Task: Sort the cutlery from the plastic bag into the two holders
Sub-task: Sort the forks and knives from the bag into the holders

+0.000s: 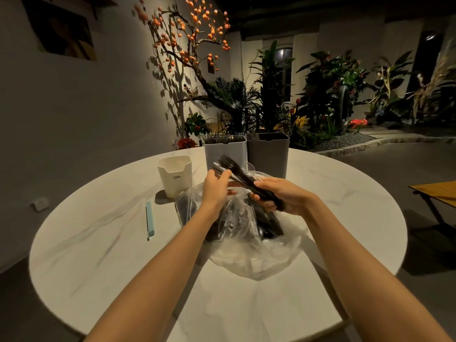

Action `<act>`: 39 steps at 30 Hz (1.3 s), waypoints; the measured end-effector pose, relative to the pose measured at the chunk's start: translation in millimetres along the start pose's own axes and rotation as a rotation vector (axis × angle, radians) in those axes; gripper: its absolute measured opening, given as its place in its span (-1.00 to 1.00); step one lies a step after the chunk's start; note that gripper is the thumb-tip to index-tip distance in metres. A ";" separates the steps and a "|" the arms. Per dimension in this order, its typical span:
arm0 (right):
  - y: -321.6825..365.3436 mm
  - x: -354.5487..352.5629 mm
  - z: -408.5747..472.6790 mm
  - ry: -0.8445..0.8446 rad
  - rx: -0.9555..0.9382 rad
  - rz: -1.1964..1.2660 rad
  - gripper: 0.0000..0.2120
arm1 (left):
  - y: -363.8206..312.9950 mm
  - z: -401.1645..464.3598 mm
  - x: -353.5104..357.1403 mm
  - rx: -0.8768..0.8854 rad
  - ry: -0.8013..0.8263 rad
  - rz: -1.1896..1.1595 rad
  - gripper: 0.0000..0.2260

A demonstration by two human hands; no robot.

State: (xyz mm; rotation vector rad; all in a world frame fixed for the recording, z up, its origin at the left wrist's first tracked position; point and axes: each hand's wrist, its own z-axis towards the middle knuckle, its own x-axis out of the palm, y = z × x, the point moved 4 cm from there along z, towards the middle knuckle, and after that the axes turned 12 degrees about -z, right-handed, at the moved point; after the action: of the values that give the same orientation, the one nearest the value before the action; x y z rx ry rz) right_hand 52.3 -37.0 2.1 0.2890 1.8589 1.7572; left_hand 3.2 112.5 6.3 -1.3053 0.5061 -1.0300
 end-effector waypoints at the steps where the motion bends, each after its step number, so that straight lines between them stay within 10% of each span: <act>1: -2.9 -1.9 1.0 -0.022 -0.006 -0.017 -0.81 | 1.6 -0.5 -0.5 -0.012 0.014 -0.016 -0.79; 22: -6.8 19.6 -0.9 -0.163 -0.049 -0.338 -0.78 | 2.8 -12.2 -15.0 -0.092 -0.154 -0.054 -0.83; 32: -11.4 10.6 -2.5 -0.187 -0.078 -0.054 -0.83 | -6.2 -3.5 -33.7 -0.024 -0.192 -0.205 -0.87; 39: -14.1 3.0 -2.3 -0.309 -0.074 -0.188 -0.87 | -3.0 -4.4 -37.3 0.362 -0.262 0.664 -0.46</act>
State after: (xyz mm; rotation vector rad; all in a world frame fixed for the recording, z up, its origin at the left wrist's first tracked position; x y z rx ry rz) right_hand 51.7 -39.0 -12.3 0.3261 1.5462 1.5520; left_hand -19.6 141.7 -0.6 -0.8372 0.4771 -0.3640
